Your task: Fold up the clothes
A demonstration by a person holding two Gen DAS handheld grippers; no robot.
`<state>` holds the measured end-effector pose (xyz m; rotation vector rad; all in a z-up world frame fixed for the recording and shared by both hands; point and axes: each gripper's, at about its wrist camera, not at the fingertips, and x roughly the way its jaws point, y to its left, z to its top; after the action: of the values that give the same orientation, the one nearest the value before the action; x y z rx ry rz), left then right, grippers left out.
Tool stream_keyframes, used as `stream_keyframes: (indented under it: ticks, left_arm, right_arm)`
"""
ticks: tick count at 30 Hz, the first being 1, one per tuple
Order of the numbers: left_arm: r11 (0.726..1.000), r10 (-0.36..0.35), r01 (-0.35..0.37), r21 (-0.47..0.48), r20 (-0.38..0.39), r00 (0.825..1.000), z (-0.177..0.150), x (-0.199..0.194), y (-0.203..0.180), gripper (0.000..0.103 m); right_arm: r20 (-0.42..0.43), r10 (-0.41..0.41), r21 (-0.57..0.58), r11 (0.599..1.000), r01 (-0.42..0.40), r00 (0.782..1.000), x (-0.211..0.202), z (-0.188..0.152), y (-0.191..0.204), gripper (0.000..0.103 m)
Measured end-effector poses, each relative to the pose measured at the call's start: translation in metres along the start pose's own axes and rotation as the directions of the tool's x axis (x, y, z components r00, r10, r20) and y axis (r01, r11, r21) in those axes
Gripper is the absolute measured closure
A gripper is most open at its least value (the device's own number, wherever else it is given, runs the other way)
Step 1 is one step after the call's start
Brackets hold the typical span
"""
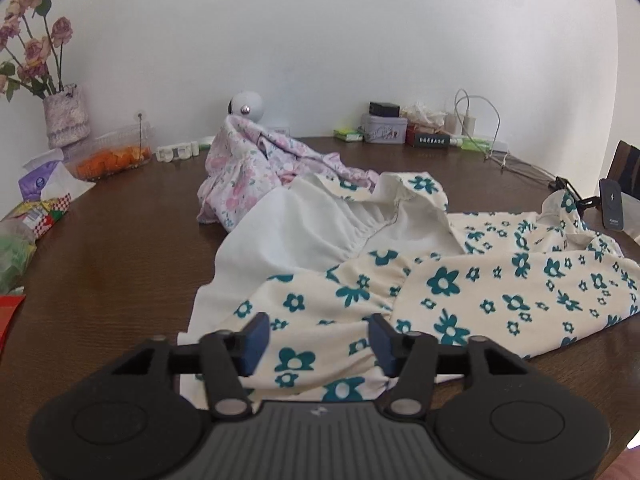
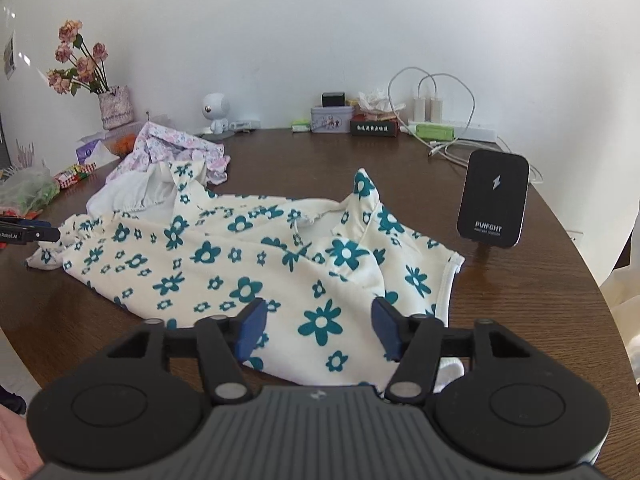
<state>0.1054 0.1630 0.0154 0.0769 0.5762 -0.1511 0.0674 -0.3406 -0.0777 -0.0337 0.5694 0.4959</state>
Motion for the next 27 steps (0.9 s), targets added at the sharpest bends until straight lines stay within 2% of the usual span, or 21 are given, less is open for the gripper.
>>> stream_keyframes:
  ticks: [1, 2, 3, 5, 12, 20, 23, 25, 27]
  left_arm:
    - [1.0, 0.008, -0.008, 0.006, 0.035, 0.999, 0.004, -0.006, -0.006, 0.015]
    - [1.0, 0.012, -0.013, 0.011, 0.062, 0.998, 0.006, -0.01, -0.011, 0.008]
    - [1.0, 0.012, -0.014, 0.016, 0.083, 0.996, 0.009, -0.014, -0.016, 0.003]
    - [1.0, -0.001, -0.002, 0.026, 0.1, 0.995, 0.013, -0.018, -0.028, 0.0]
    - [0.994, -0.105, 0.101, 0.051, 0.084, 0.991, 0.009, -0.012, -0.063, 0.0]
    - [0.987, -0.144, 0.138, 0.084, 0.061, 0.988, 0.017, -0.001, -0.081, 0.0]
    - [0.978, -0.159, 0.151, 0.144, 0.043, 0.986, 0.034, 0.005, -0.084, 0.0]
    - [0.956, -0.178, 0.167, 0.242, 0.022, 0.984, 0.055, 0.012, -0.087, 0.0]
    - [0.931, -0.172, 0.161, 0.329, 0.005, 0.985, 0.08, 0.024, -0.09, 0.0]
  right_arm:
    - [0.025, 0.002, 0.007, 1.0, -0.002, 1.0, -0.005, 0.004, 0.001, 0.009]
    - [0.044, 0.011, 0.013, 1.0, -0.012, 0.999, -0.009, 0.006, 0.002, 0.001]
    - [0.063, 0.021, 0.018, 1.0, -0.022, 0.998, -0.012, 0.009, 0.004, 0.0]
    - [0.084, 0.038, 0.026, 0.999, -0.04, 0.996, -0.016, 0.012, 0.006, 0.0]
    - [0.066, 0.055, 0.058, 0.997, -0.059, 0.996, -0.012, 0.007, 0.007, 0.0]
    - [0.056, 0.057, 0.075, 0.995, -0.061, 0.997, -0.011, 0.002, 0.001, 0.0]
    - [0.057, 0.069, 0.033, 0.997, -0.071, 0.996, -0.01, 0.019, -0.007, 0.0]
    - [0.045, 0.087, -0.026, 0.996, -0.086, 0.995, -0.004, 0.04, -0.014, 0.0]
    - [-0.009, 0.093, -0.105, 0.99, -0.093, 0.996, 0.013, 0.063, -0.022, 0.0]
